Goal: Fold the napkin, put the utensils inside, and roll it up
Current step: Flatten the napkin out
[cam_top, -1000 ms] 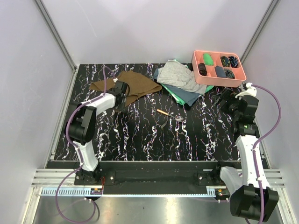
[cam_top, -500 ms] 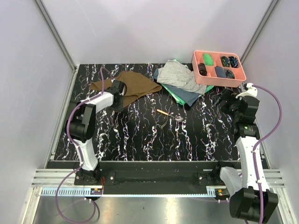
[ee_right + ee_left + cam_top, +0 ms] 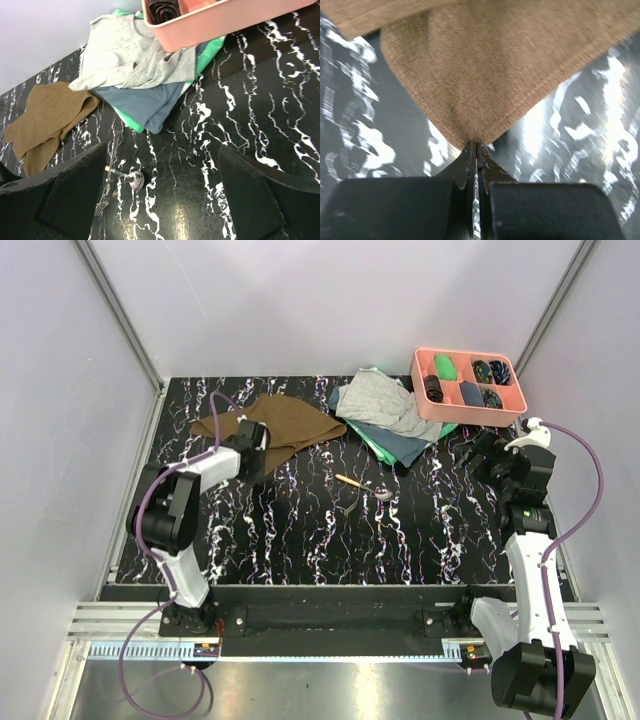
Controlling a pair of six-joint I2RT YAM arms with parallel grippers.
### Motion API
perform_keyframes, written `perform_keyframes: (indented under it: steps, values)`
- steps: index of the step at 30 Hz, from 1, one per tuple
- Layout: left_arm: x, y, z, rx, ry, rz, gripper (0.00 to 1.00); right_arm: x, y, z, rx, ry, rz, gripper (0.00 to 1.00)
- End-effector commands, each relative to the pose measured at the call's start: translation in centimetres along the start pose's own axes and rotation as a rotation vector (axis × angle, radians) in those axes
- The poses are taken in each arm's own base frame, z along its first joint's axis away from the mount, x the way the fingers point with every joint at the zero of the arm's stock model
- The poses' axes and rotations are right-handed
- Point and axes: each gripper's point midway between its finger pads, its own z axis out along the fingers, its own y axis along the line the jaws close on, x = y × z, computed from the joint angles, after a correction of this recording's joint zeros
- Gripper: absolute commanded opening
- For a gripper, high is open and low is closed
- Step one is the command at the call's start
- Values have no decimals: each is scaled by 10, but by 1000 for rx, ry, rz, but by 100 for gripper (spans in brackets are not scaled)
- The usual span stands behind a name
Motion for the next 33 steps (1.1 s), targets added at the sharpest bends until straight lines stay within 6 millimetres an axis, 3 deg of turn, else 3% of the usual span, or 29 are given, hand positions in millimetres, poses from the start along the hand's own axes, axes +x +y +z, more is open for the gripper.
perform_keyframes:
  steps: [1,2,4,5,7,8,9,11,12,14,15,17,19,20,22,23,26,28,33]
  values:
    - [20,-61,-28,240,-28,-43,0,-3,19,0,-93,20,-11,100]
    - [31,-74,-38,285,-33,-34,0,-1,22,1,-110,30,-7,100]
    - [32,-103,-50,415,-73,-77,0,5,29,4,-155,60,16,98]
    - [52,-120,-59,491,-49,-75,0,11,33,7,-178,86,26,95]
    - [49,-150,-70,608,-93,-126,0,18,39,10,-195,106,39,93]
    - [65,-166,-74,647,-70,-109,0,26,42,13,-199,127,41,93]
    - [59,-182,-81,695,-104,-124,0,36,54,15,-222,150,29,92]
    - [69,-214,-90,764,-99,-81,0,55,67,21,-226,195,10,92]
    - [67,-229,-97,812,-104,-79,0,71,87,19,-275,238,-9,92]
    - [64,-247,-107,867,-98,-72,0,88,103,19,-308,291,10,90]
    - [61,-251,-114,897,-109,-77,18,100,109,21,-320,328,7,88]
    - [53,-241,-128,891,-154,-107,43,123,128,15,-354,389,-3,86]
    - [49,-218,-126,781,-209,-100,68,145,142,10,-372,440,-19,85]
    - [41,-201,-134,726,-272,-114,73,153,145,12,-367,459,-26,85]
    - [50,-176,-132,632,-269,-93,79,166,155,10,-382,491,-44,83]
    - [48,-158,-133,584,-295,-115,79,180,164,10,-394,528,-66,81]
    - [67,-125,-123,518,-257,-157,76,210,181,8,-400,600,-129,75]
    - [77,-114,-115,472,-239,-165,74,229,177,6,-358,650,-156,73]
    - [93,-114,-109,447,-205,-106,57,279,176,-7,-288,752,-217,64]
